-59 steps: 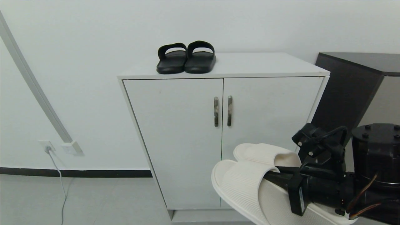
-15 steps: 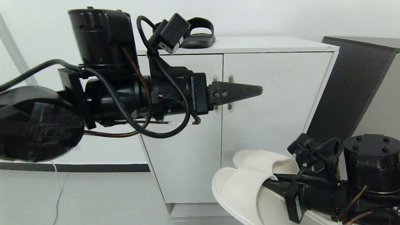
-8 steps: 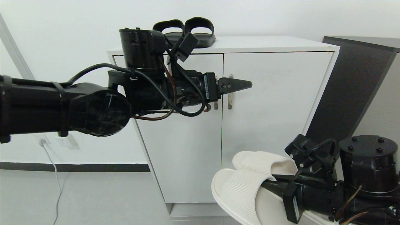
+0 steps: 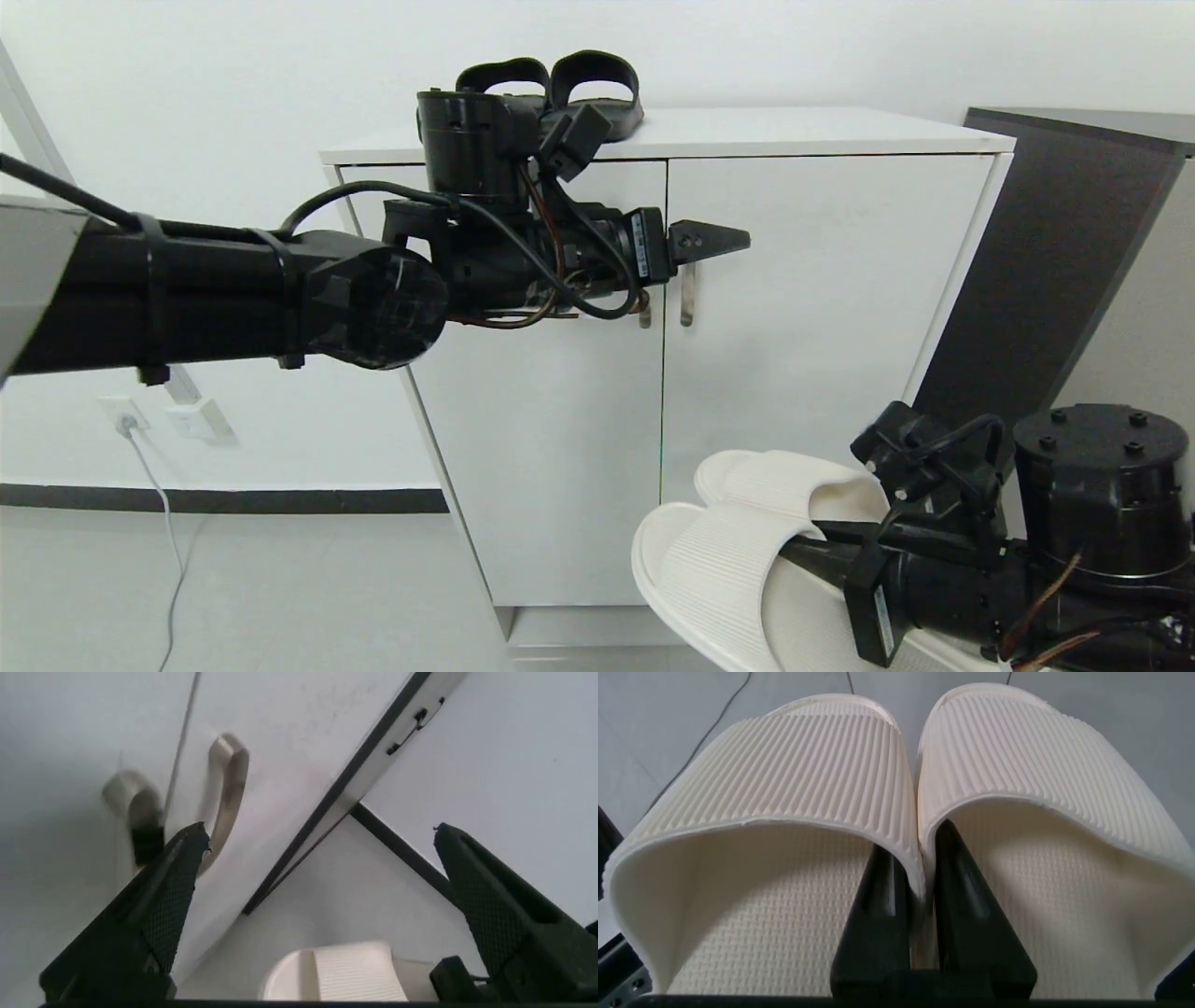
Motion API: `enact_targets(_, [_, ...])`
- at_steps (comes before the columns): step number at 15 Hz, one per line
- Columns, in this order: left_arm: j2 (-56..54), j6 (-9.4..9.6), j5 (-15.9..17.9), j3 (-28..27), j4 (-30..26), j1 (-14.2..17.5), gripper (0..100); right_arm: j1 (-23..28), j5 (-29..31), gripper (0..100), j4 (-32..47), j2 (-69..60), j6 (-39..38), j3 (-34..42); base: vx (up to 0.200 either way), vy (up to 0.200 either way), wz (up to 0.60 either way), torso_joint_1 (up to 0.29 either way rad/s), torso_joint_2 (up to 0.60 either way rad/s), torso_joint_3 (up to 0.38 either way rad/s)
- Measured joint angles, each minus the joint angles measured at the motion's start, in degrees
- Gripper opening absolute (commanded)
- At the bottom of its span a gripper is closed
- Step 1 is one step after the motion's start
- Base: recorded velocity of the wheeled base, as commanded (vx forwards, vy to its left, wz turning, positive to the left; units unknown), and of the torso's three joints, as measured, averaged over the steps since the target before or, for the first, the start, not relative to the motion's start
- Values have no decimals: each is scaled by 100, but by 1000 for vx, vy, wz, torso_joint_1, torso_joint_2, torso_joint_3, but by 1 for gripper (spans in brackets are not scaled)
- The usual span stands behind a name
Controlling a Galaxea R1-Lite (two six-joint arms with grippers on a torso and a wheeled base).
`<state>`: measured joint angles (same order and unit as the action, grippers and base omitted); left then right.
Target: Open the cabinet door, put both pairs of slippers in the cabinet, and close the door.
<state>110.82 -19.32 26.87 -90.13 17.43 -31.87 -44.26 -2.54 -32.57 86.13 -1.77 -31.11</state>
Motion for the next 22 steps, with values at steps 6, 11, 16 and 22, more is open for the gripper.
enact_targets(6, [412,2,-177,-478,-26,26,100,0,-2,0,9,17,0,16,0,0,0,0,0,0])
enact_targets(11, [447,-77,-202,-391,-46,23,0,0,-241,0,6,6,0,85,0,0,0,0,0,0])
enact_targets(16, [202,-174,-122,-108,-17,-7,0,-2,-564,0,0,-66,2,221,0,0,0,0,0,0])
enact_targets(22, [-512,-161,26,866,49,-286,0,-6,-817,0,6,-160,16,328,0,0,0,0,0,0])
